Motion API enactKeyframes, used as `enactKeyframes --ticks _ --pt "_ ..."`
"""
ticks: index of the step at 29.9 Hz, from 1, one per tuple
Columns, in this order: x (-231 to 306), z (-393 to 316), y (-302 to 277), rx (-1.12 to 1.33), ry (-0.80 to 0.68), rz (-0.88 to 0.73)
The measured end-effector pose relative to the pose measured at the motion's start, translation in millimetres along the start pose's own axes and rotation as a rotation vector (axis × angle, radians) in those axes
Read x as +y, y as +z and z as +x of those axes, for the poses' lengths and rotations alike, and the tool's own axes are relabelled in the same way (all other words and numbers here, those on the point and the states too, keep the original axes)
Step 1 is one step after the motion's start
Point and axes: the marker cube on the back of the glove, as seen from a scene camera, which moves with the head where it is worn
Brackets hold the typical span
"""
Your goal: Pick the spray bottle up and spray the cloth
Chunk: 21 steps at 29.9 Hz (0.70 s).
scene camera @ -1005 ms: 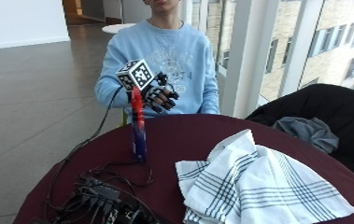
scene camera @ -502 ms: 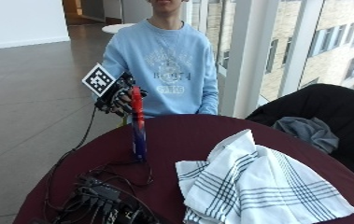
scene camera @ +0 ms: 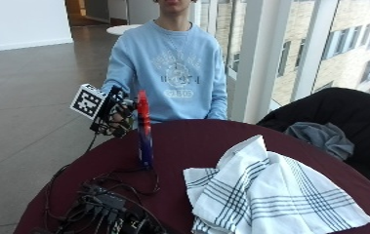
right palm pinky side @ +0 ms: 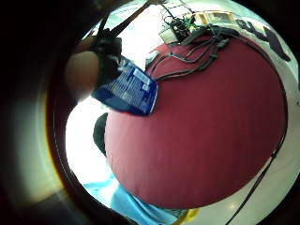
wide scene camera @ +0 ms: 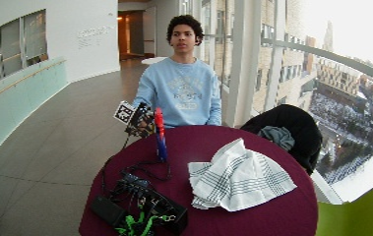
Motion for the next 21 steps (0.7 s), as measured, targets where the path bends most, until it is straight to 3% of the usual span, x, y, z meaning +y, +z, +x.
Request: enactKeyframes --ticks 6,21 --pt "-20.9 9.0 11.6 -0.059 0.162 0.031" --pt "-58.6 19.1 56.6 -0.224 0.161 0.006"
